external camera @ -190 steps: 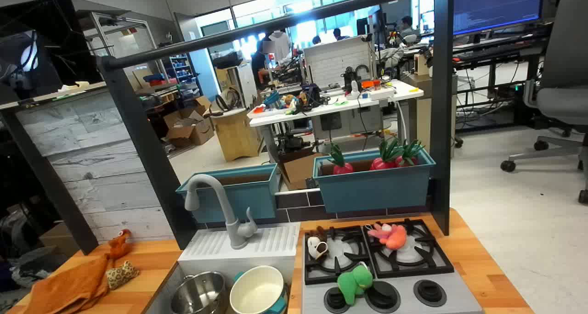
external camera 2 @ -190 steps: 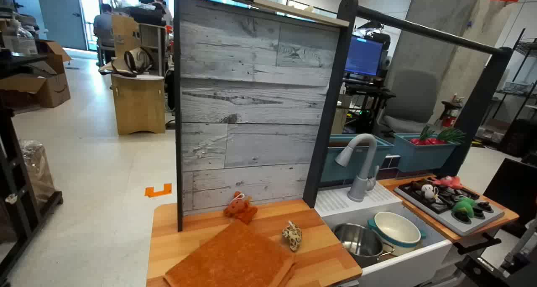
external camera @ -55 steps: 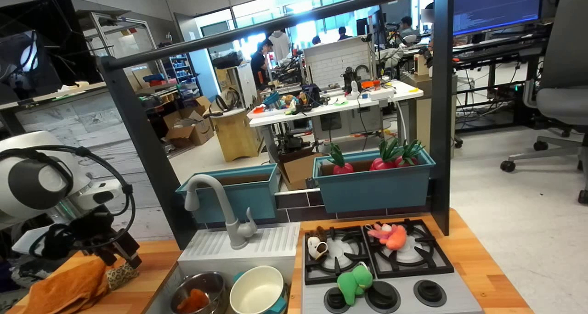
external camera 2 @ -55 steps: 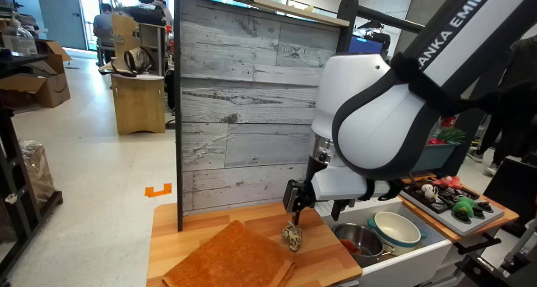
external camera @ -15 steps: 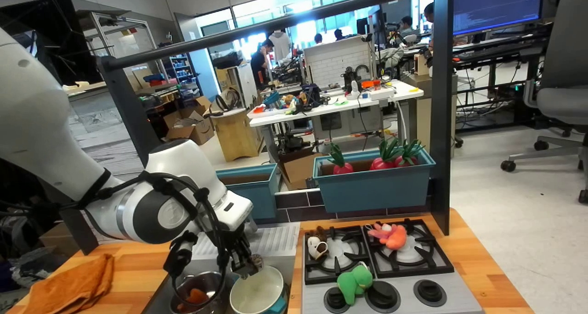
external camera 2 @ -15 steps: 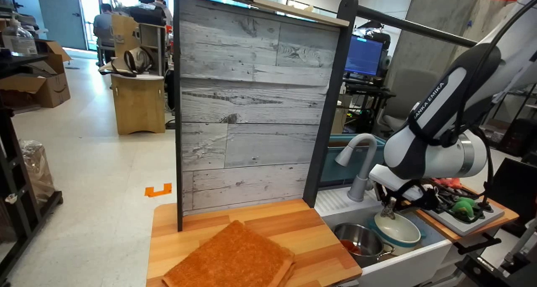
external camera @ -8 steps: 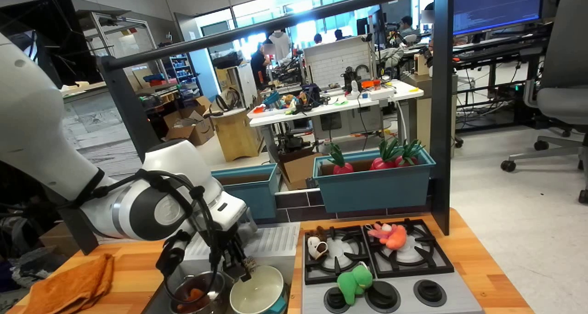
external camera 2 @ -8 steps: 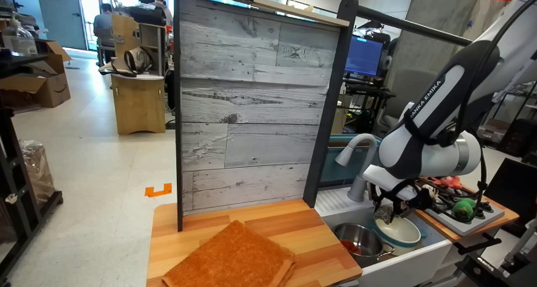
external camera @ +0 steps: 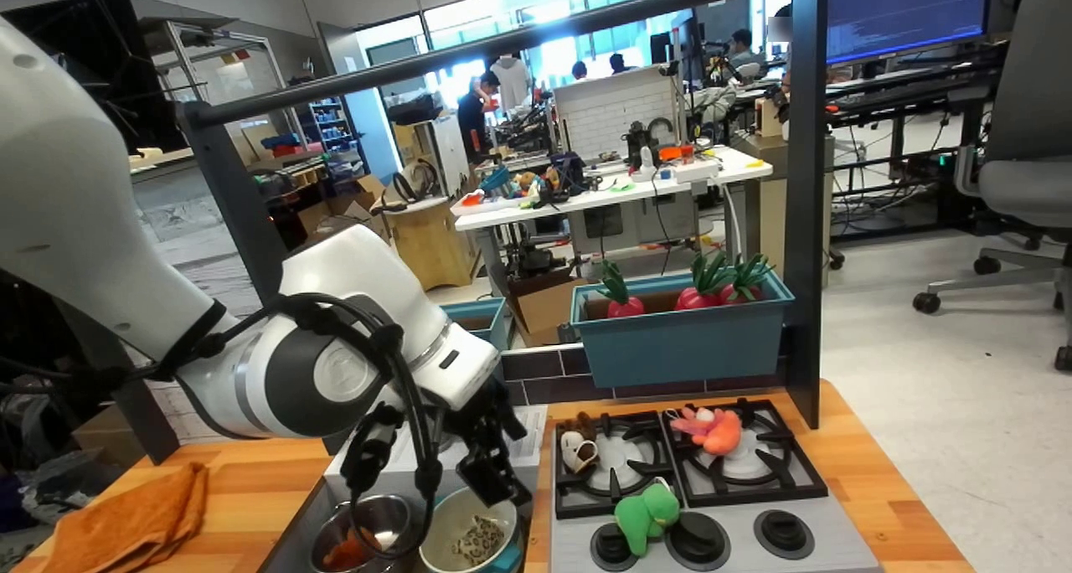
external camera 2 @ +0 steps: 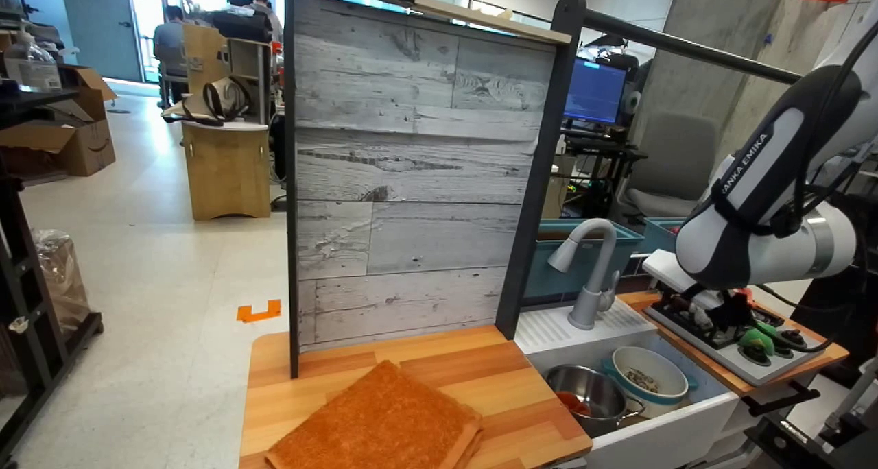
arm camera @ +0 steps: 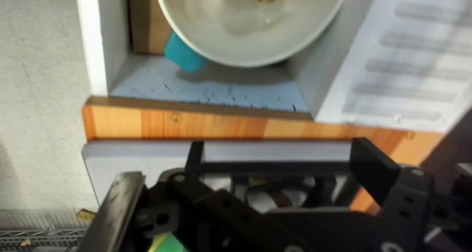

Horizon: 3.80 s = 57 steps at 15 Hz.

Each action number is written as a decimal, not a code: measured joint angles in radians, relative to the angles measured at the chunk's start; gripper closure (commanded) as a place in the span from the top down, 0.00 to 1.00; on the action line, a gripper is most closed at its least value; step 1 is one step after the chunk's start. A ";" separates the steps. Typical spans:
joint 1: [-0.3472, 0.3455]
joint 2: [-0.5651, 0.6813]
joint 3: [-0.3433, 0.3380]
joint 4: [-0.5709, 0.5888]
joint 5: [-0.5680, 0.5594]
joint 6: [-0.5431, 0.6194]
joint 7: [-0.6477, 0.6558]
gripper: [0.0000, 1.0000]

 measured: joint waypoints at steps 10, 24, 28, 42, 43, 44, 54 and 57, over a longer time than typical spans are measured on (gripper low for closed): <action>-0.085 -0.002 0.025 0.004 0.004 0.159 -0.023 0.58; 0.051 0.062 -0.052 0.068 -0.006 -0.005 0.015 0.56; 0.143 0.044 -0.144 0.000 -0.006 -0.001 0.087 0.86; 0.076 0.194 -0.193 0.260 -0.121 -0.159 0.250 0.74; 0.062 0.213 -0.182 0.291 -0.133 -0.173 0.254 0.66; 0.050 0.230 -0.174 0.318 -0.144 -0.189 0.257 0.59; 0.006 0.251 -0.159 0.387 -0.201 -0.227 0.260 0.68; 0.006 0.251 -0.157 0.383 -0.203 -0.224 0.260 0.87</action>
